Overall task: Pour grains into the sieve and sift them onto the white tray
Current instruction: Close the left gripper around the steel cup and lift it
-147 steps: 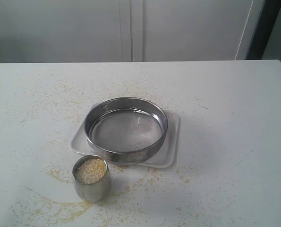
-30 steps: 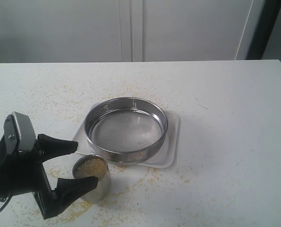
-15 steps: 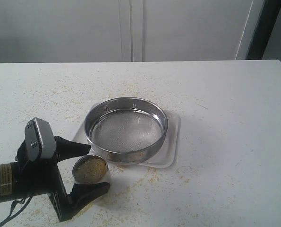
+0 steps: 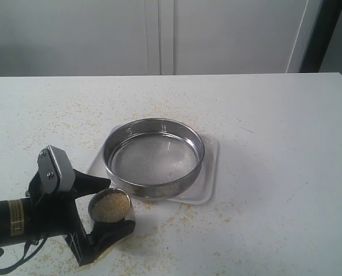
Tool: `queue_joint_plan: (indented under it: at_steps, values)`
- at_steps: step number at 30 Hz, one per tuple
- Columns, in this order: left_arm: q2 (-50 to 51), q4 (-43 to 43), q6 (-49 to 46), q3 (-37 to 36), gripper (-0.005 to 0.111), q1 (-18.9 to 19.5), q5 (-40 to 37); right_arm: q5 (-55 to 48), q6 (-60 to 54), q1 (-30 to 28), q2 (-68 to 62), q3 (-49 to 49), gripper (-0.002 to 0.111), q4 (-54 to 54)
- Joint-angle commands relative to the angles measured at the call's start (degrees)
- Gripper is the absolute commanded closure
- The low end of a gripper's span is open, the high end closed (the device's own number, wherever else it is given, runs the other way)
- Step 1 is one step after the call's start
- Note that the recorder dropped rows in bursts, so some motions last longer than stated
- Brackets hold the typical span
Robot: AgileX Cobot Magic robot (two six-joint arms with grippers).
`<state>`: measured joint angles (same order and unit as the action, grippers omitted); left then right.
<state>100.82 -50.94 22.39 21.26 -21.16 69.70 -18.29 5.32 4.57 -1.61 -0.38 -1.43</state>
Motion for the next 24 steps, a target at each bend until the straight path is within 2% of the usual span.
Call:
queue_joint_plan:
  at_steps: [1,9,17,20,21,23,24]
  values:
    - [2.2,0.9,0.5,0.1,0.002,-0.3,0.3,0.4,-0.4,0.1,0.4,0.4,0.108,-0.1]
    - [6.3,1.0,3.3,3.6,0.002,-0.3,0.3,0.4,-0.4,0.1,0.4,0.4,0.108,-0.1]
    - [8.7,1.3,2.7,3.6,0.005,-0.3,0.3,0.4,-0.4,0.1,0.4,0.4,0.108,-0.1]
    - [8.7,1.3,2.7,3.6,0.019,-0.3,0.3,0.4,-0.4,0.1,0.4,0.4,0.108,-0.1]
    - [8.7,1.3,2.6,3.6,0.028,-0.3,0.3,0.4,-0.4,0.1,0.4,0.4,0.108,-0.1]
    - [8.7,1.3,1.8,3.6,0.054,-0.3,0.3,0.4,-0.4,0.1,0.4,0.4,0.108,-0.1]
    - [8.7,1.0,1.5,3.6,0.070,-0.3,0.3,0.4,-0.4,0.1,0.4,0.4,0.108,-0.1]
